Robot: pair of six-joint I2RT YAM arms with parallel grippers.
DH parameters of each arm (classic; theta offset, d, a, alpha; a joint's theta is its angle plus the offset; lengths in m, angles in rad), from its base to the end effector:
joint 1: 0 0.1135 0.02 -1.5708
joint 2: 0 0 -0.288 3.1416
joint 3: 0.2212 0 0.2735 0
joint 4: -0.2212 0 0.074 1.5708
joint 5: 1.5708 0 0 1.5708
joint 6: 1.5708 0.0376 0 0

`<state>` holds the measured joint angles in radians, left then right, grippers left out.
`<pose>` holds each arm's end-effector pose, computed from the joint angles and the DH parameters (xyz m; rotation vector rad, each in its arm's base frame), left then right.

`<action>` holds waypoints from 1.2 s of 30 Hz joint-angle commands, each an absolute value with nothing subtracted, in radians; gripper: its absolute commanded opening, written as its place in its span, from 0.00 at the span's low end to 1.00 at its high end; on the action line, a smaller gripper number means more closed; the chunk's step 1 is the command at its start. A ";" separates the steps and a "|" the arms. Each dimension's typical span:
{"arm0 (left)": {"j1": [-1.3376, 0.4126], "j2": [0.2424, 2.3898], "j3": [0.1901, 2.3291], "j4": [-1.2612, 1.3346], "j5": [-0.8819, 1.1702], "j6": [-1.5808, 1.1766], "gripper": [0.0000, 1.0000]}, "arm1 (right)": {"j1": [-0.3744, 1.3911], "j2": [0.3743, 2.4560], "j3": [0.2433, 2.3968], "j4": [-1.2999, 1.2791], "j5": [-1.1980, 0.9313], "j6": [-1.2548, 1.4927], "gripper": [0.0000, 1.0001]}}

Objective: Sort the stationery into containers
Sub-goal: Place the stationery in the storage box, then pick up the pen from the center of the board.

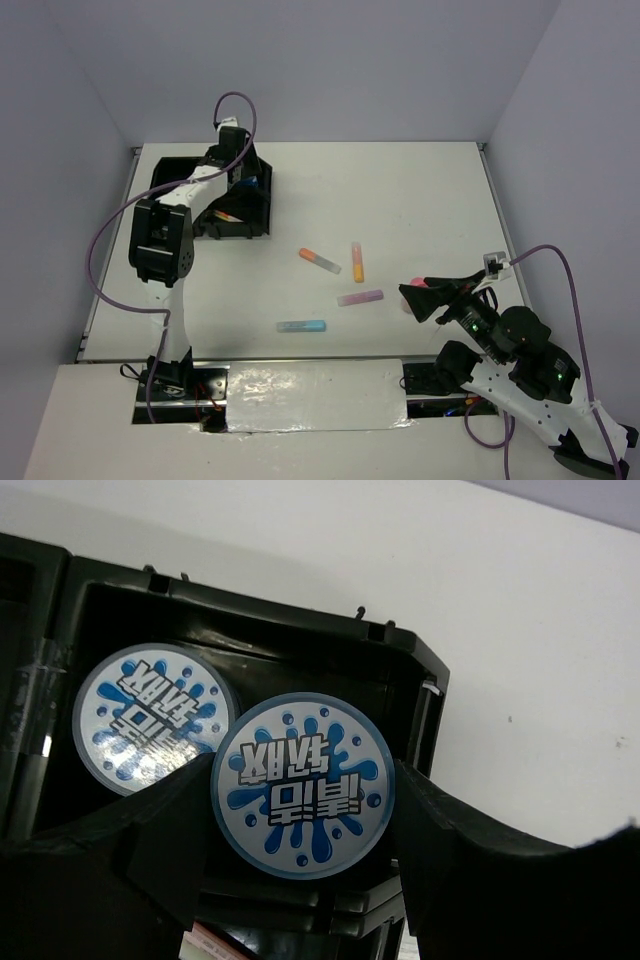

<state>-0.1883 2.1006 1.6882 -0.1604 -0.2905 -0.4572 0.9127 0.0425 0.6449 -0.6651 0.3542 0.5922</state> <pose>0.5192 -0.0880 0.2504 -0.4497 2.0693 -0.0721 0.0269 0.0135 0.3195 0.0107 1.7009 0.8575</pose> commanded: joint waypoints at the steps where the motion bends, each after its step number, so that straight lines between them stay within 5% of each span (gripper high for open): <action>1: -0.183 2.045 1.661 -0.094 -0.334 -0.480 0.72 | 0.916 0.057 0.643 -0.607 0.345 0.575 1.00; 6: -0.190 1.996 1.643 -0.089 -0.304 -0.491 0.99 | 0.913 0.064 0.641 -0.598 0.339 0.574 1.00; 17: -0.317 1.862 1.735 -0.280 -0.253 -0.505 0.99 | 0.916 0.078 0.630 -0.577 0.328 0.568 1.00; 21: -0.489 1.786 1.645 -0.409 -0.363 -0.558 0.99 | 0.913 0.109 0.638 -0.593 0.351 0.560 1.00; 31: -0.765 1.658 1.243 -0.436 -0.488 -1.044 0.99 | 0.916 0.190 0.695 -0.675 0.445 0.560 1.00; 36: -0.782 1.781 1.298 -0.511 -0.511 -1.212 0.99 | 0.914 0.140 0.652 -0.623 0.345 0.566 1.00</action>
